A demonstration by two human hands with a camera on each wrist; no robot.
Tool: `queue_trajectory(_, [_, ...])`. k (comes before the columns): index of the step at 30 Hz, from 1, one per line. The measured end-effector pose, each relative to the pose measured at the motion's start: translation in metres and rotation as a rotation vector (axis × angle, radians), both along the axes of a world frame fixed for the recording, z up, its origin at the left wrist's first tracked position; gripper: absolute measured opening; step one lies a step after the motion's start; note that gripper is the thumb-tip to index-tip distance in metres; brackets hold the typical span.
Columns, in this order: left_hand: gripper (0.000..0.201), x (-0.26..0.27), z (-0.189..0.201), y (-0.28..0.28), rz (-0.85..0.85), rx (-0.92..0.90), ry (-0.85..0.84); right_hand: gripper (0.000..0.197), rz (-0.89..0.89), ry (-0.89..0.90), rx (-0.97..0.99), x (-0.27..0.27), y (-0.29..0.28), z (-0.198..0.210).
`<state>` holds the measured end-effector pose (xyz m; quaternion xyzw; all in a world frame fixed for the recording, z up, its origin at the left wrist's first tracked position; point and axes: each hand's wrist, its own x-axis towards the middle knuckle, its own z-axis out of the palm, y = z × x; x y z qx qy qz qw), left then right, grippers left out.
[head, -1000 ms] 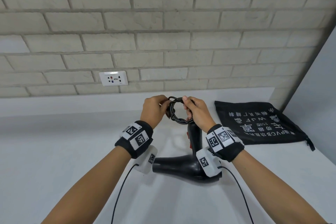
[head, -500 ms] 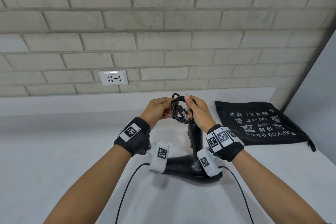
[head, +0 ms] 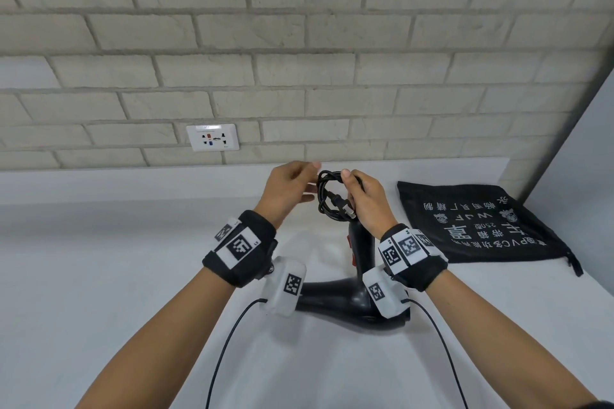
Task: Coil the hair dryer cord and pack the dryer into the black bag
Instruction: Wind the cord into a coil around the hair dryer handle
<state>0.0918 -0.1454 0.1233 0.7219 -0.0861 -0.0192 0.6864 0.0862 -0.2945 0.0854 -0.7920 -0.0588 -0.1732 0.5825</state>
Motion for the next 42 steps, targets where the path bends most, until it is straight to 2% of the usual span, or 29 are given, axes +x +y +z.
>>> queue_trajectory(3, [0.024, -0.002, -0.005, -0.007, 0.047, 0.068, -0.116, 0.036, -0.015, -0.016, -0.013, -0.001, 0.0, -0.001])
queue_trajectory(5, [0.024, -0.002, -0.008, -0.009, 0.051, 0.065, -0.11, 0.036, -0.028, -0.024, -0.029, -0.002, 0.0, -0.001])
queue_trajectory(8, [0.018, 0.0, -0.011, -0.007, -0.053, -0.013, 0.014, 0.035, -0.049, -0.043, -0.056, -0.002, 0.0, -0.002])
queue_trajectory(14, [0.021, -0.007, -0.02, -0.004, -0.19, -0.17, 0.245, 0.035, -0.064, -0.08, -0.096, -0.002, 0.003, -0.003])
queue_trajectory(17, [0.012, -0.014, -0.022, -0.004, -0.255, -0.203, 0.292, 0.035, -0.099, -0.098, -0.101, -0.002, 0.002, -0.003])
queue_trajectory(19, [0.019, -0.018, -0.023, -0.003, -0.278, -0.147, 0.262, 0.035, -0.112, -0.089, -0.11, -0.001, 0.0, -0.003])
queue_trajectory(23, [0.028, -0.021, -0.02, -0.001, -0.258, -0.063, 0.214, 0.033, -0.12, -0.094, -0.155, -0.001, 0.002, -0.006])
queue_trajectory(32, [0.022, -0.03, -0.029, -0.006, -0.145, -0.047, 0.161, 0.031, -0.111, -0.051, -0.086, 0.002, -0.001, -0.004])
queue_trajectory(35, [0.019, -0.029, -0.033, -0.005, -0.137, -0.093, 0.138, 0.031, -0.058, 0.014, 0.046, 0.002, -0.004, -0.003])
queue_trajectory(38, [0.019, -0.027, -0.035, -0.006, -0.087, -0.143, 0.122, 0.02, 0.045, 0.083, 0.173, -0.002, -0.01, -0.002])
queue_trajectory(40, [0.018, -0.024, -0.038, -0.008, -0.042, -0.191, 0.131, 0.009, 0.127, 0.142, 0.199, -0.005, -0.015, -0.004])
queue_trajectory(42, [0.016, -0.022, -0.043, -0.009, 0.004, -0.241, 0.145, 0.016, 0.186, 0.208, 0.168, -0.009, -0.021, -0.009])
